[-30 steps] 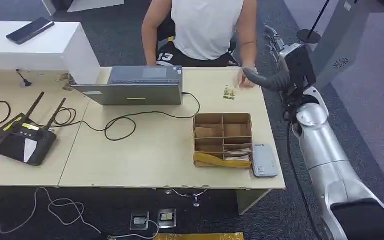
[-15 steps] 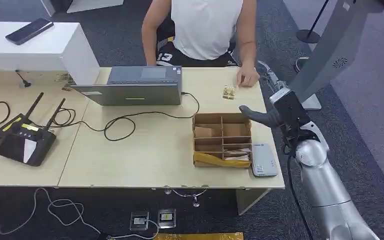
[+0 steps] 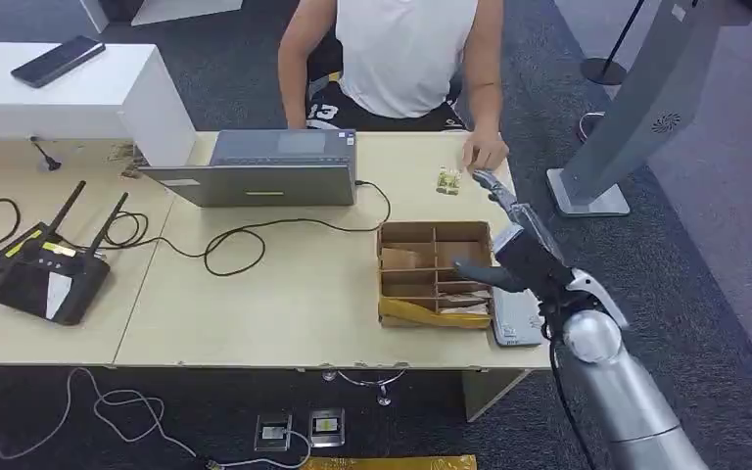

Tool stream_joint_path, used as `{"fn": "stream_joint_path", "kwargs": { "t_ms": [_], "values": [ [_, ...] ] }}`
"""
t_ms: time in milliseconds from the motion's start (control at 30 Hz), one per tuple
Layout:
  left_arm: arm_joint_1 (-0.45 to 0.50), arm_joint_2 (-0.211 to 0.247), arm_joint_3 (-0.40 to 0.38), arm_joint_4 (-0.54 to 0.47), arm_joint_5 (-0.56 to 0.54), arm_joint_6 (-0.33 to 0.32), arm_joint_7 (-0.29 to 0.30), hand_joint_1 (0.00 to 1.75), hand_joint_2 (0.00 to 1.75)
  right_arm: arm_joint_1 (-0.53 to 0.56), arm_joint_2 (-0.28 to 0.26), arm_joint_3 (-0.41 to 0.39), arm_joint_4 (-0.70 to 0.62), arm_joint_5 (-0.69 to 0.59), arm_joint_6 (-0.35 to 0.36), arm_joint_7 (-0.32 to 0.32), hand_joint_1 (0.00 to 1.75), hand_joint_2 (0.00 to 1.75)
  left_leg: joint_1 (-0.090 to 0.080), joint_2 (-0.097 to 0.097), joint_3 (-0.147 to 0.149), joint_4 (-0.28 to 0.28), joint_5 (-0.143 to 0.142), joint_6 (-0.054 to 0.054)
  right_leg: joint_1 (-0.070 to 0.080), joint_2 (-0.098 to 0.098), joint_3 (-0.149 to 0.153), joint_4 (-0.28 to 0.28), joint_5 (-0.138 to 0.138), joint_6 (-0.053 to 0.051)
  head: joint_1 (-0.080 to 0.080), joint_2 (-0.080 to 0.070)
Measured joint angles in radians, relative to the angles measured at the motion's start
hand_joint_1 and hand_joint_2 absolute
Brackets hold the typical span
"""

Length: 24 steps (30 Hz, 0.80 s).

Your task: Pass the card to the sensor for recognition and then transmit it.

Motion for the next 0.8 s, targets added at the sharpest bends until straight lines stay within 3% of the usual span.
{"fn": "stream_joint_path", "kwargs": {
  "t_ms": [467, 800],
  "values": [
    [-0.002, 0.002, 0.001, 0.0, -0.012, -0.004, 0.0, 0.0, 0.0, 0.067, -0.001, 0.021, -0.014, -0.043, 0.026, 0.0, 0.0, 1.75, 0.0, 0.0, 0.0, 0.0, 0.0, 0.0, 0.0, 0.0, 0.0, 0.0, 0.0, 0.0, 0.0, 0.0],
    [-0.002, 0.008, 0.001, 0.0, -0.009, -0.014, 0.0, 0.0, 0.0, 0.088, -0.032, 0.036, -0.019, 0.016, 0.042, 0.049, 0.0, 1.75, 0.0, 0.0, 0.0, 0.0, 0.0, 0.0, 0.0, 0.0, 0.0, 0.0, 0.0, 0.0, 0.0, 0.0]
  ]
}}
